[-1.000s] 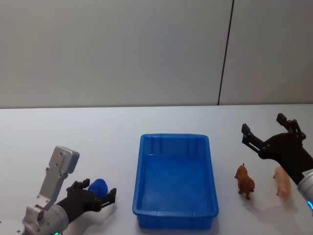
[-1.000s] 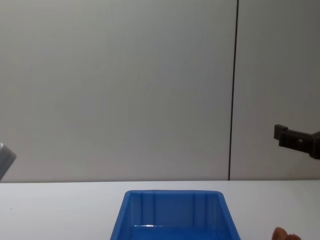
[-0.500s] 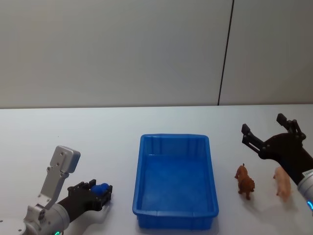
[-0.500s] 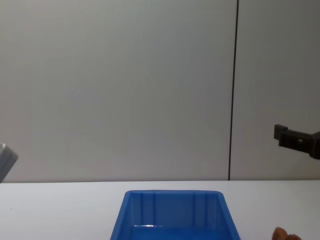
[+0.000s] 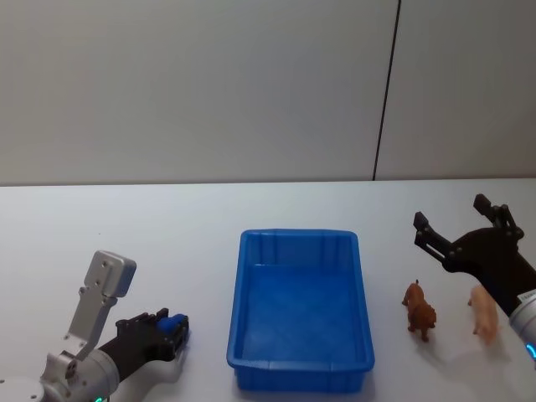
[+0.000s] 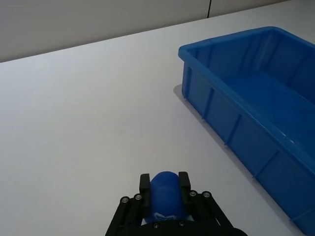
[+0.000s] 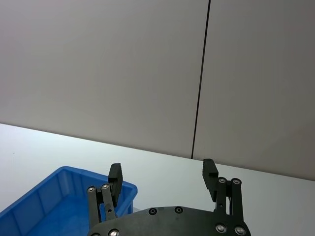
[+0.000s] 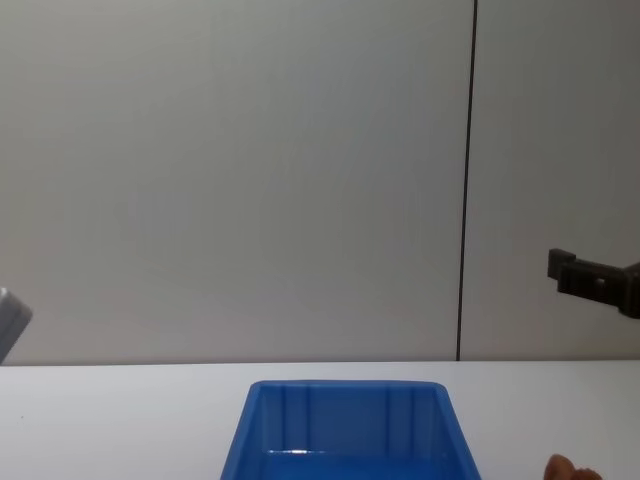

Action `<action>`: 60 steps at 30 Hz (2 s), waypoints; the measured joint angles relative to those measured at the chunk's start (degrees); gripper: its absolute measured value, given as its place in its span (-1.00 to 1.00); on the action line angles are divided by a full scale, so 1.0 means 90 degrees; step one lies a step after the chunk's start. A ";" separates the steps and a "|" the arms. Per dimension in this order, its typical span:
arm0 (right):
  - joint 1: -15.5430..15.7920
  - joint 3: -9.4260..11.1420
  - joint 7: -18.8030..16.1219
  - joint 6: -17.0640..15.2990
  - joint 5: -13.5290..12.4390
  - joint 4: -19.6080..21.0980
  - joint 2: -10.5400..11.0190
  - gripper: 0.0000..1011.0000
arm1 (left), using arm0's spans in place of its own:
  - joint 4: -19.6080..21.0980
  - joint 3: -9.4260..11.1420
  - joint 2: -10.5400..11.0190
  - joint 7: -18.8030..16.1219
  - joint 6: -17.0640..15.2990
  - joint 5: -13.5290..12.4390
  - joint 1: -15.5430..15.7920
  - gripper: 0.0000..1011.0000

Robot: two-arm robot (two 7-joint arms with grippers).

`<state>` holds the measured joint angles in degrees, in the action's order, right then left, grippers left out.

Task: Pick up the two dolls from the table and place them into the box.

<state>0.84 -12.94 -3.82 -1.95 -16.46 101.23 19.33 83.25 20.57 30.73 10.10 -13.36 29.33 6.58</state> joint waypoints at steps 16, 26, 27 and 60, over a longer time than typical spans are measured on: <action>0.0000 0.0000 0.0000 0.0000 0.0000 0.0000 0.0000 0.98 | 0.0372 -0.0160 0.0133 -0.0356 0.0724 0.0283 -0.0198 -0.55; 0.0000 0.0000 0.0000 0.0000 0.0000 0.0000 0.0000 0.98 | 0.0765 -0.0353 0.0258 -0.0318 0.1234 0.0482 -0.0204 -0.65; 0.0000 0.0000 0.0000 0.0000 0.0000 0.0000 0.0000 0.98 | 0.0814 -0.0376 0.0263 -0.0258 0.1292 0.0521 -0.0182 -0.68; 0.0000 0.0000 0.0000 0.0000 0.0000 0.0000 0.0000 0.98 | 0.0372 -0.0219 -0.0466 0.2356 0.0887 0.1248 0.0971 -0.70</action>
<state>0.84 -12.94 -3.82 -1.95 -16.46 101.23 19.33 86.61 18.59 26.54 31.30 -5.38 40.56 15.31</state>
